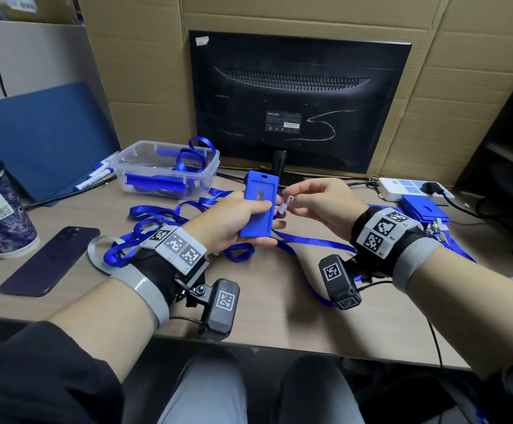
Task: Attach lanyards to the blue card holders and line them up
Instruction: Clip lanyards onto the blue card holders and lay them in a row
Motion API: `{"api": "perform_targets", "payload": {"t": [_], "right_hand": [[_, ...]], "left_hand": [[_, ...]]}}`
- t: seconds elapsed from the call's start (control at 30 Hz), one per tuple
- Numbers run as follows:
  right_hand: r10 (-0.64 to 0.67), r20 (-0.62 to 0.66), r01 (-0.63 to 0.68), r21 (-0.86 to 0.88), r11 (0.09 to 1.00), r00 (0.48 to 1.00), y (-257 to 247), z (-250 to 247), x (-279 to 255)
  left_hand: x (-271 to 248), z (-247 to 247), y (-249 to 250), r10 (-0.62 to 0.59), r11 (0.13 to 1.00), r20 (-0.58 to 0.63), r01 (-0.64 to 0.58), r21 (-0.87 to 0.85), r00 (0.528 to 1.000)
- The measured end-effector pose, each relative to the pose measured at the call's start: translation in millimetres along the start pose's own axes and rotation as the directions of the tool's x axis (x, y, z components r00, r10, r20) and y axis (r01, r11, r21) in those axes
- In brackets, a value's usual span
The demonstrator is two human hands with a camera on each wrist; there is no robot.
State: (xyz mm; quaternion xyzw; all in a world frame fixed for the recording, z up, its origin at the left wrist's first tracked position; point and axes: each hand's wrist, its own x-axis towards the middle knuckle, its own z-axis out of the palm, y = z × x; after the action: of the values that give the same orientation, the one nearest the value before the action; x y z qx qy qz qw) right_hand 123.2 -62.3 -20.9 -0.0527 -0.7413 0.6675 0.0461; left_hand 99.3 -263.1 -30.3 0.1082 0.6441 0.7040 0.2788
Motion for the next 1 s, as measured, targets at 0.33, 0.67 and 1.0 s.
{"api": "perform_targets", "payload": {"t": [0.33, 0.67, 1.0], "right_hand": [[-0.11, -0.065, 0.095, -0.198, 0.976, 0.992, -3, -5, -1], [-0.187, 0.091, 0.203, -0.235, 0.951, 0.978, -11, 4, -10], [-0.216, 0.099, 0.236, -0.29, 0.927, 0.971, -10, 11, -15]], "left_hand": [[-14, -17, 10, 0.003, 0.97, 0.003, -0.004, 0.244, 1.0], [-15, -15, 9, -0.076, 0.922, 0.057, 0.048, 0.383, 0.995], [-6, -10, 4, -0.035, 0.953, 0.021, 0.027, 0.302, 0.999]]}}
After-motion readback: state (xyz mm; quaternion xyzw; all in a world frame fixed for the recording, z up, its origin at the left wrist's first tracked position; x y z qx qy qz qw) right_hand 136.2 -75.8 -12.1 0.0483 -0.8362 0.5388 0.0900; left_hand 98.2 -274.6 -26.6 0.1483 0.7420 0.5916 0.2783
